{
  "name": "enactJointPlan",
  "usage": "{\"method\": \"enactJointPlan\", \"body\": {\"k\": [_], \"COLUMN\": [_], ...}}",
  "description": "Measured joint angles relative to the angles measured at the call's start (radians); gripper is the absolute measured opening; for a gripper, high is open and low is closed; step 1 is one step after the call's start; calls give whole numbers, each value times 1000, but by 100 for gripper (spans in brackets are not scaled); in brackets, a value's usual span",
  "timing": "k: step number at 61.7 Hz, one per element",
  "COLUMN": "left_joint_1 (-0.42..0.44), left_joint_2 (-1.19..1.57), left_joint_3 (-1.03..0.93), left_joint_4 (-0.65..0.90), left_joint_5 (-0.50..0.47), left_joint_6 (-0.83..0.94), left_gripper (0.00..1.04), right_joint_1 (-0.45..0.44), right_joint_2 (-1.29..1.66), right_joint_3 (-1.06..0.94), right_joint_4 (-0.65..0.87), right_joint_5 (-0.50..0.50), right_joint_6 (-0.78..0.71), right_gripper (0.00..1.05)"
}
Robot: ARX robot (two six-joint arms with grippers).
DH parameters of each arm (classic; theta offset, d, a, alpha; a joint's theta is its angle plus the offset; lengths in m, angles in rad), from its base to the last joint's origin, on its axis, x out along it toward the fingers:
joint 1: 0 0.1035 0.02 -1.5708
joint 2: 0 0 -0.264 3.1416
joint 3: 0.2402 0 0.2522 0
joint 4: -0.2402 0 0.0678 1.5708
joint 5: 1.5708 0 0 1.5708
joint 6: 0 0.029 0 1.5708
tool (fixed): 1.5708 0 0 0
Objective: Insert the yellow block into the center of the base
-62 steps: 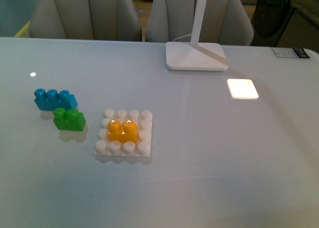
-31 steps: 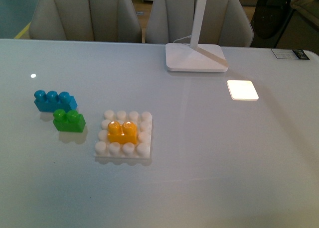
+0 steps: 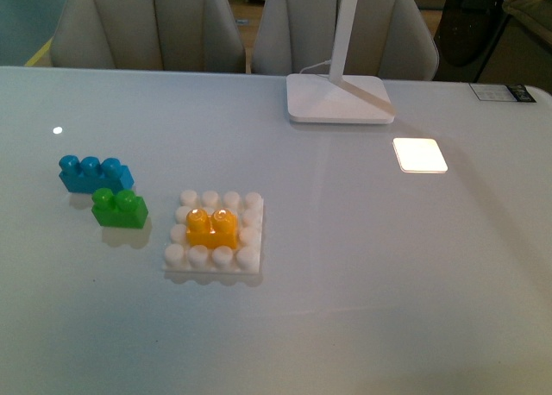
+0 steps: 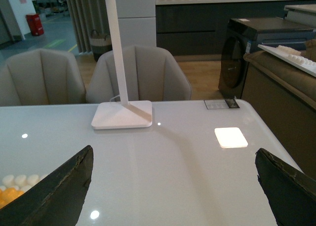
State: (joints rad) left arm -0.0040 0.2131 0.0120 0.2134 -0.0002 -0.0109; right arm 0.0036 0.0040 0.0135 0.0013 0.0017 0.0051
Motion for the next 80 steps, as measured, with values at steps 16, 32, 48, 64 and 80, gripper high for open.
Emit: {"method": "enactJointPlan", "body": {"k": [16,32,48,64,80], "left_joint_1": [0,0,0,0,0], "left_joint_2": [-201,-207,-207,-207,-207], "left_joint_3": [0,0,0,0,0], "left_joint_4": [-209,-212,-212,-212,-212], "left_joint_5": [0,0,0,0,0], "left_joint_6": [0,0,0,0,3], "left_gripper": [3,3,3,52,97], "right_joint_1": [0,0,0,0,0], "right_joint_2": [0,0,0,0,0], "right_joint_3": [0,0,0,0,0], "right_joint_4": [0,0,0,0,0], "right_joint_5": [0,0,0,0,0], "right_joint_6": [0,0,0,0,0], "right_gripper": [96,96,96,96,96]}}
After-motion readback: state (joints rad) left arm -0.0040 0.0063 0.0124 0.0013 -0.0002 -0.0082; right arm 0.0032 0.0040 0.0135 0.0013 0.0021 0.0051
